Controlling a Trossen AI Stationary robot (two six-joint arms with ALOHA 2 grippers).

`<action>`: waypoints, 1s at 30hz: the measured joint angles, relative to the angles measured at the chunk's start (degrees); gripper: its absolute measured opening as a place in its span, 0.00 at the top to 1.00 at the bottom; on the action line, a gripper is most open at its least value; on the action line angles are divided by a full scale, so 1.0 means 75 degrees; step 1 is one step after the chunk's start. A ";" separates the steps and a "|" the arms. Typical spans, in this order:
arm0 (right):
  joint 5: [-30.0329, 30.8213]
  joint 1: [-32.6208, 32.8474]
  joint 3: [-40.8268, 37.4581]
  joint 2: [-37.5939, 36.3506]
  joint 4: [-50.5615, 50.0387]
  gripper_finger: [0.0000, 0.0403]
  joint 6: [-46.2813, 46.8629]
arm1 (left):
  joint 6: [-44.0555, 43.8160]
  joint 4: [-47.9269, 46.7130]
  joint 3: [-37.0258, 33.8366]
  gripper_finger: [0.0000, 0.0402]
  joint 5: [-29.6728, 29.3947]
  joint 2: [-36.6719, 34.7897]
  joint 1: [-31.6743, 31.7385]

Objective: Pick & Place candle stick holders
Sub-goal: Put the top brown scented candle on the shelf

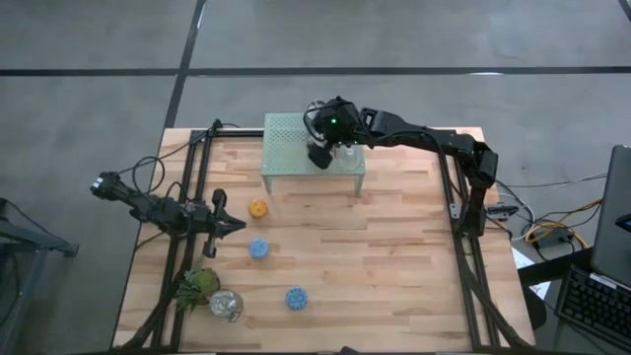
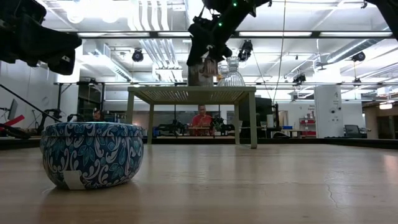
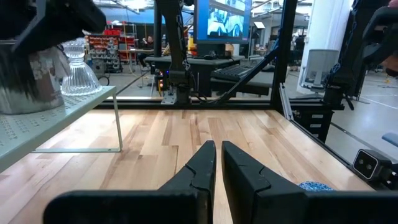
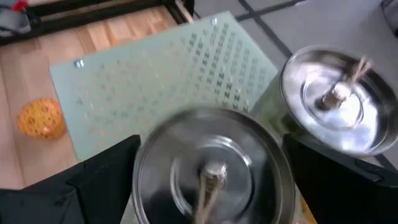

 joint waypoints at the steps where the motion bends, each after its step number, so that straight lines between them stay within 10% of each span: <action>1: 0.0014 0.0000 -0.0012 -0.0003 0.0080 0.05 -0.0014 | 0.0000 -0.0002 -0.0002 0.93 0.0000 0.0001 -0.0001; 30: 0.0191 0.0626 0.0173 -0.0562 0.0628 0.17 -0.1451 | -0.0001 -0.0001 -0.0001 0.93 0.0000 0.0000 -0.0001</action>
